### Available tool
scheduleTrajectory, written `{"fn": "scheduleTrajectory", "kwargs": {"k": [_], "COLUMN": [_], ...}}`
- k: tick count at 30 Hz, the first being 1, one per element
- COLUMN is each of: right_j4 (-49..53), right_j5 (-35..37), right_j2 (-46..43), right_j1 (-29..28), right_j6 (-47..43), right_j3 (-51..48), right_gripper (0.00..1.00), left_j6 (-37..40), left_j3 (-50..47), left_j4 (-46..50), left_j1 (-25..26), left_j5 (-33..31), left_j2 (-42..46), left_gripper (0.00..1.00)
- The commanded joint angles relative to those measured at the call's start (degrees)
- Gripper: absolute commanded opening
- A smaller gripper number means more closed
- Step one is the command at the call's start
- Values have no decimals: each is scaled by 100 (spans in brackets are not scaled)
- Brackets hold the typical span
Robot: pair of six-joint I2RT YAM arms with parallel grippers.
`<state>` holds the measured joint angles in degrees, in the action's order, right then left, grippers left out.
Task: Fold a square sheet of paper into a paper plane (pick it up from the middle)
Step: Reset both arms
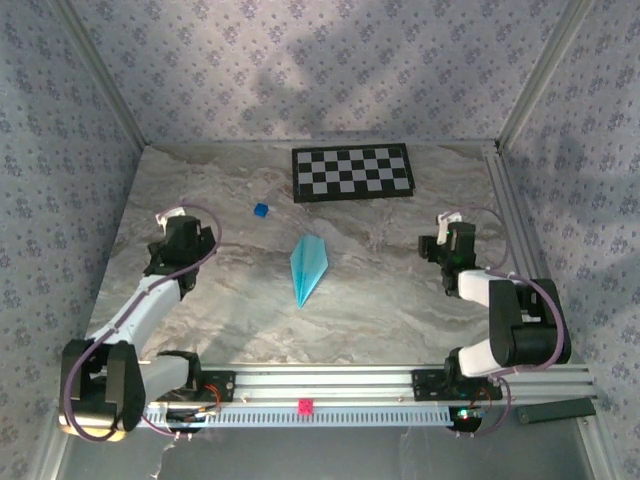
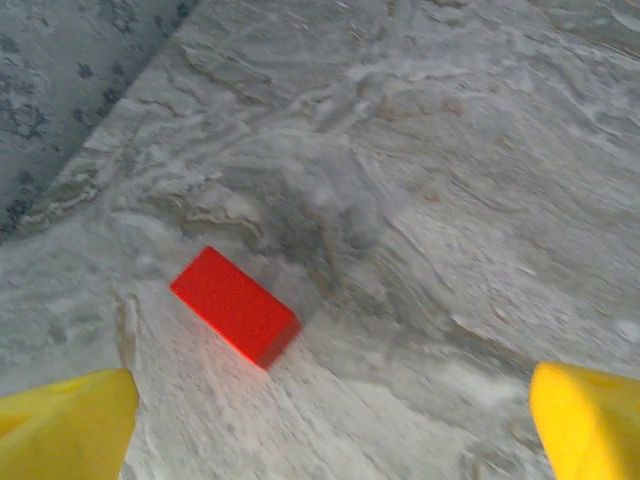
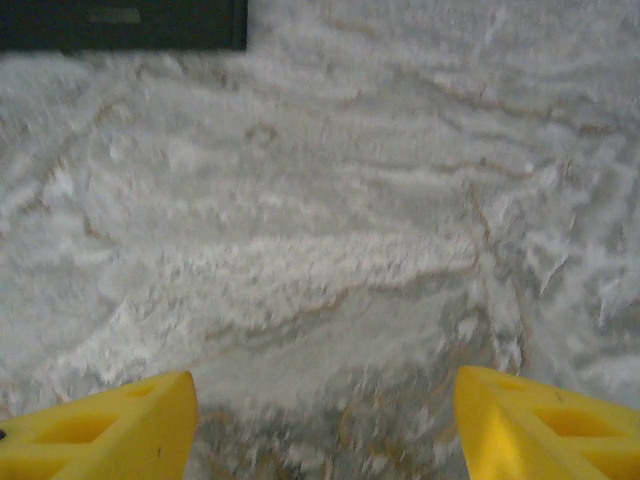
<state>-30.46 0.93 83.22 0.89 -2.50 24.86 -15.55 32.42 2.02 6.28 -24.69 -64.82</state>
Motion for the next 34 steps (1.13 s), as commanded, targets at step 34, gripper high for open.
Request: {"fn": "scheduleTrajectory", "kwargs": {"k": [34], "right_j4": [-1410], "right_j5": [72], "right_j2": [371], "right_j1": [98], "right_j6": [77], "right_j3": [-210], "right_gripper": [100], "left_j6": [1361], "left_j3": [-896], "left_j4": [-4901], "left_j1": [-637], "left_j5": [1818], "left_j2": [-2310], "left_gripper": [100]}}
